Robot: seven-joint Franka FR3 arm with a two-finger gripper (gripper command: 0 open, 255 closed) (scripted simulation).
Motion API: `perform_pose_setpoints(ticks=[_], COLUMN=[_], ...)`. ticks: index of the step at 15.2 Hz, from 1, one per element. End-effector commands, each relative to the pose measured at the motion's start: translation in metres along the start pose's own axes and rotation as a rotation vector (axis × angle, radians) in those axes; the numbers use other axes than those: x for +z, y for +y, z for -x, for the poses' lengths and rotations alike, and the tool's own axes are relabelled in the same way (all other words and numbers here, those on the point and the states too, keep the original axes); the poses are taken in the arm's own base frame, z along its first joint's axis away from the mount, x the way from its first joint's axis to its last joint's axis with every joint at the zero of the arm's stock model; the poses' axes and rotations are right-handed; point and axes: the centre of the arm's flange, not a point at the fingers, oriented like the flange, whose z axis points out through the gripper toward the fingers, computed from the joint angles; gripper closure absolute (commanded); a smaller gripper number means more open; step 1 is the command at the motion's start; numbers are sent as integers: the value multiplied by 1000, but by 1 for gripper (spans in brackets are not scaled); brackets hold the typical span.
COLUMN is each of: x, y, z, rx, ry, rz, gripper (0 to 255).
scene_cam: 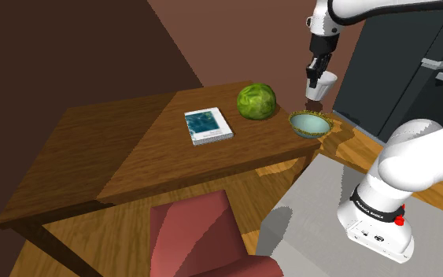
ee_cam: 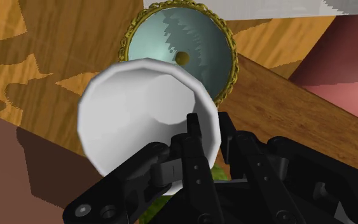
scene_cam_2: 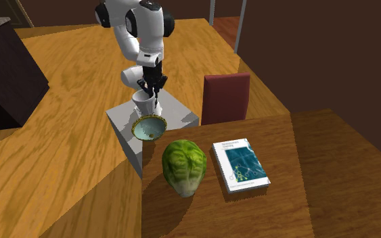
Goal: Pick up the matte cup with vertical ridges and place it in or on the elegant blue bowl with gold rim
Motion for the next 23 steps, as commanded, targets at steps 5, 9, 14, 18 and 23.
perform_pose_setpoints(ticks=[5, 9, 14, 18, 23], x=[29, 50, 76, 97, 100], y=[1, -2, -5, -8, -8], z=[5, 5, 5, 5, 5], rx=[-1, -1, -1, -1, -1], ry=[0, 0, 0, 0, 0], rz=[0, 0, 0, 0, 0], gripper=[255, 255, 255, 255, 255])
